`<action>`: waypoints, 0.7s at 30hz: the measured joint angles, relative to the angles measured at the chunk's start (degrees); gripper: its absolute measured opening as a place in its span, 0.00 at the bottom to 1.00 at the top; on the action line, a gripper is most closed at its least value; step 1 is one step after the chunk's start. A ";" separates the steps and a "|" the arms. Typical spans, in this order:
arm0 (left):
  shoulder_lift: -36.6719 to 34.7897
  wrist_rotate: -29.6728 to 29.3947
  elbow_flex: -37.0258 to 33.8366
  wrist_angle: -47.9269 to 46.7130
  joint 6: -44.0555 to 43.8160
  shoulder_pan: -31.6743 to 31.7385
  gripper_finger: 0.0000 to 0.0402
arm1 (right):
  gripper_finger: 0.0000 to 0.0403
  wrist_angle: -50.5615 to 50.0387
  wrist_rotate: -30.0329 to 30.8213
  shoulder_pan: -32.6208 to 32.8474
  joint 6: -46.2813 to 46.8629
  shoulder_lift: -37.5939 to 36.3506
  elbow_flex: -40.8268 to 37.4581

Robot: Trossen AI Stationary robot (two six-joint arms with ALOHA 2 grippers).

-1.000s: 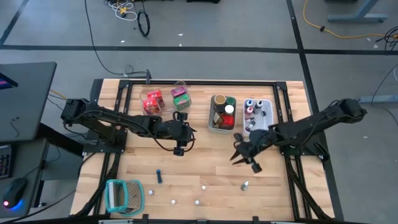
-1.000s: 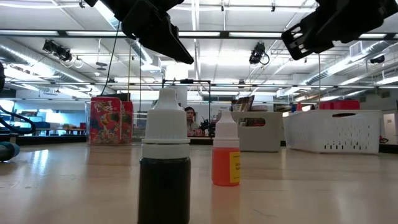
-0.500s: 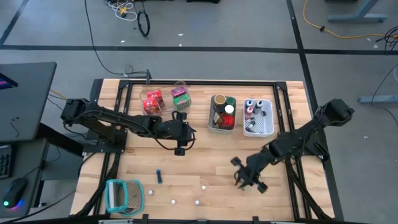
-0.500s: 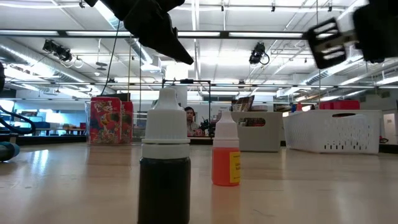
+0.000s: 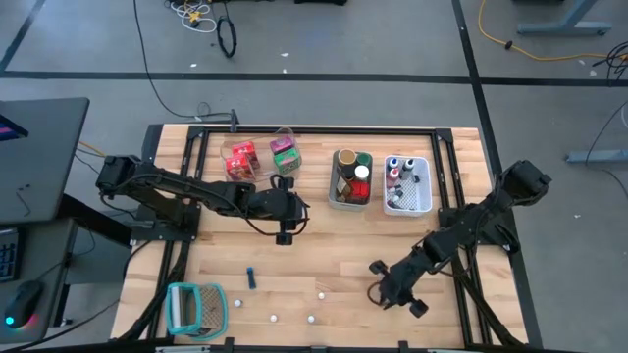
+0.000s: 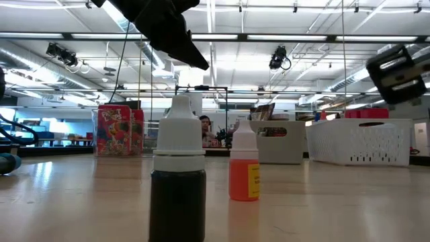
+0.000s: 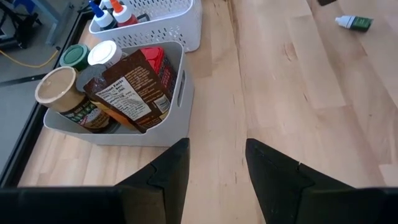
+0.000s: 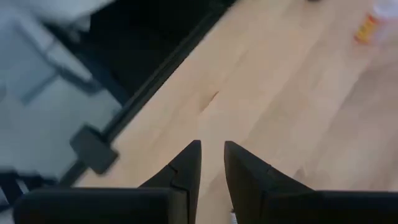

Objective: Pick & Place Kitchen Items
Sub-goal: Put the top small green food coloring bottle into the white bin

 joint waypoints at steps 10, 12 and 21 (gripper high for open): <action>0.02 0.00 0.00 0.00 -0.21 0.02 0.41 | 0.19 1.61 9.13 -0.02 1.55 0.00 0.00; 0.02 0.28 0.00 -0.05 -1.11 0.01 0.41 | 0.19 1.99 10.28 -0.08 1.14 0.00 0.00; 0.02 0.46 0.00 -0.08 -1.22 0.00 0.41 | 0.25 1.48 15.91 -0.02 5.87 0.00 0.00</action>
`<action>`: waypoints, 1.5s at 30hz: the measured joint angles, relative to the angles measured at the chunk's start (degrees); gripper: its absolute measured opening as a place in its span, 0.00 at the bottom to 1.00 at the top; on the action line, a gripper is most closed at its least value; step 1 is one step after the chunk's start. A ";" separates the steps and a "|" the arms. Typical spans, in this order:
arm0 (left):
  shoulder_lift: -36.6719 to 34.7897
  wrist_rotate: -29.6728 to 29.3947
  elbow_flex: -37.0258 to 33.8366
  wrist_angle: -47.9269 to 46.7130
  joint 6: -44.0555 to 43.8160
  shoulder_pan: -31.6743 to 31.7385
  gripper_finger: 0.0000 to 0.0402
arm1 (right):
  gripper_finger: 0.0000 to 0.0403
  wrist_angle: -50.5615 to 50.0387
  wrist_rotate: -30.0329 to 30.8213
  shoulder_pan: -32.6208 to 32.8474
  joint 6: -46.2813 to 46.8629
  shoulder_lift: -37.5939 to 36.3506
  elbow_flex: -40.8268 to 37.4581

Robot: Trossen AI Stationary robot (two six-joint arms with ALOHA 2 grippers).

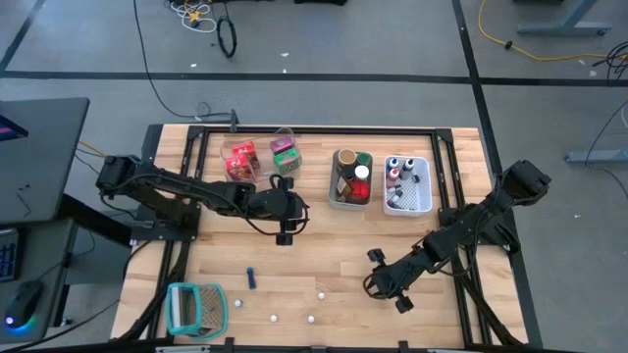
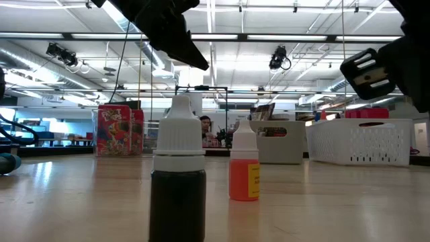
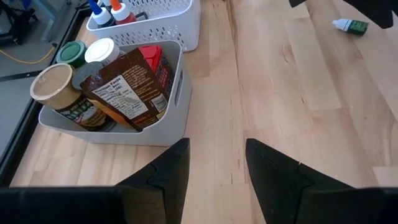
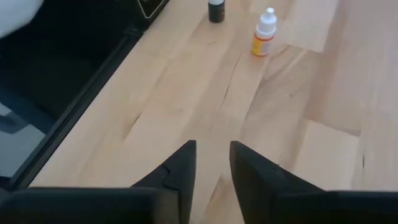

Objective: Pick & Place Kitchen Items
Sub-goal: Put the top small green food coloring bottle into the white bin

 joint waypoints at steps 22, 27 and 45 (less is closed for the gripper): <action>0.00 -0.15 0.00 -0.01 -0.20 0.02 0.41 | 0.41 -11.49 0.18 6.31 -3.22 1.20 -1.32; 0.00 -0.19 0.00 -0.01 -0.22 0.00 0.41 | 0.41 -9.42 1.32 6.24 -6.21 2.91 -3.83; 0.00 -0.24 0.00 0.01 -0.22 0.02 0.41 | 0.19 -7.29 6.56 6.18 0.62 2.62 -5.07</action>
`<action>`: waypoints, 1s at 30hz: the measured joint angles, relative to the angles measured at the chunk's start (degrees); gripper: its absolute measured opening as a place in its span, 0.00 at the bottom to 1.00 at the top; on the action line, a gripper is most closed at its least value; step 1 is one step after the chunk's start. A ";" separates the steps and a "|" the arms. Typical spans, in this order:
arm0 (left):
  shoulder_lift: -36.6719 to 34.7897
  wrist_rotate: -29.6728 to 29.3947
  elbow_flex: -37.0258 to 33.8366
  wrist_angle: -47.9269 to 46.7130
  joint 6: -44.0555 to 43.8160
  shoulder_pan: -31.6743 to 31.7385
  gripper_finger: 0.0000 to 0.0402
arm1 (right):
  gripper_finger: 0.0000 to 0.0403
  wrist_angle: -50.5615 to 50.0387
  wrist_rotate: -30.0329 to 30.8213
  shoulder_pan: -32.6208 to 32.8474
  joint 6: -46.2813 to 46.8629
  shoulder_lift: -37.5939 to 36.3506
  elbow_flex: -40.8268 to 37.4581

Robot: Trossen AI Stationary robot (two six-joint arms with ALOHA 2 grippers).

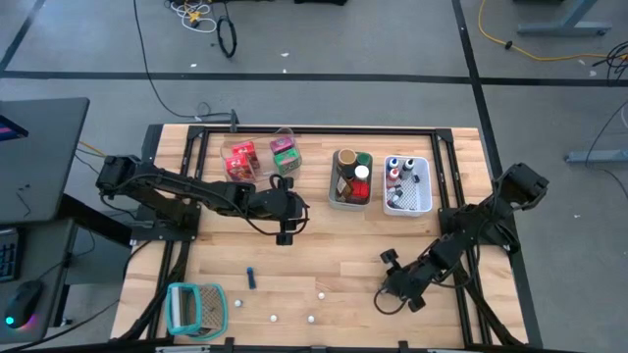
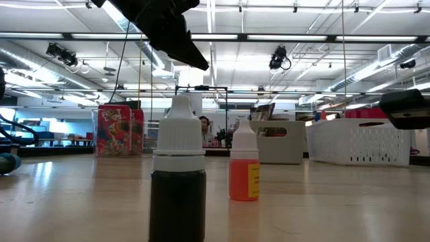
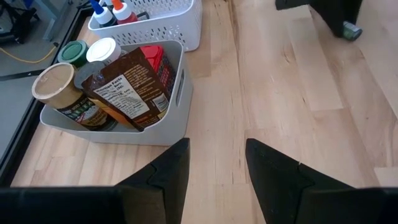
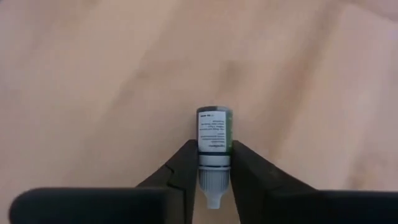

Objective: Pick & Place Kitchen Items
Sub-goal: Put the top small green food coloring bottle into the white bin

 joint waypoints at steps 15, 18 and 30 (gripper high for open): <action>0.00 -0.17 0.00 0.59 1.95 0.00 0.41 | 0.19 -7.22 25.77 -5.36 -2.16 -13.31 -0.20; 0.00 -0.22 0.00 0.85 2.89 -0.01 0.41 | 0.21 -11.11 34.80 -6.34 -5.03 -19.73 -0.14; 0.00 -0.04 0.00 1.75 2.89 -0.01 0.41 | 0.22 -36.02 56.44 -9.60 24.31 -33.57 -0.09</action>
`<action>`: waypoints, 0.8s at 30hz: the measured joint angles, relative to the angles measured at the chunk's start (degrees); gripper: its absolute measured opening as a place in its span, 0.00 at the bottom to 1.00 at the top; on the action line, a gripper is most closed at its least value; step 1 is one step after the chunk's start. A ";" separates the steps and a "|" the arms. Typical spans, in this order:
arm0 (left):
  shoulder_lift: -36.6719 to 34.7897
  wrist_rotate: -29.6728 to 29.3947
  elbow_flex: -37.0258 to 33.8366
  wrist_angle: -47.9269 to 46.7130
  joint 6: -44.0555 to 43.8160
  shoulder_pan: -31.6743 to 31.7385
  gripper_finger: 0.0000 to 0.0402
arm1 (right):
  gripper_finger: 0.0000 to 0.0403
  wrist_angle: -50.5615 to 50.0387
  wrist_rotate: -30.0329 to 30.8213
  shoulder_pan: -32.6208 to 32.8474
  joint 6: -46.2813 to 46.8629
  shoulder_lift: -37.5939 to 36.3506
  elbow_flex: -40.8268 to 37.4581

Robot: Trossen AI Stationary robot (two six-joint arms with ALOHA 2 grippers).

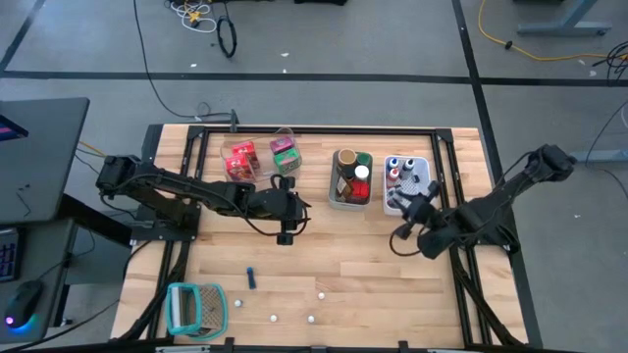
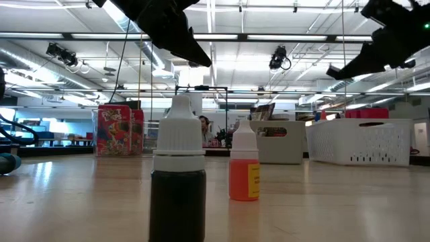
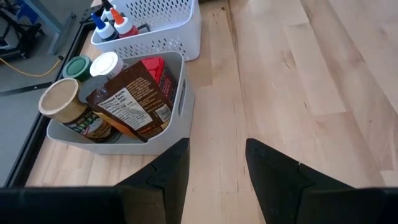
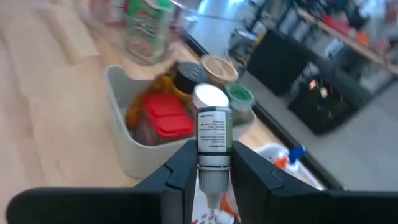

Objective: Pick & Place Kitchen Items
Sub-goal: Put the top small green food coloring bottle into the white bin

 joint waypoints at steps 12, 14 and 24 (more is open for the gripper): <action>0.00 -0.17 0.00 0.97 -1.57 0.01 0.41 | 0.22 -13.53 -2.58 -5.19 25.28 0.02 -0.58; 0.00 -0.16 0.00 1.81 -1.68 0.00 0.41 | 0.22 -13.88 -2.84 -6.32 28.37 0.04 -2.22; 0.00 -0.17 -0.02 2.30 -1.81 0.01 0.41 | 0.22 -12.76 -5.42 -9.95 32.69 0.04 -8.28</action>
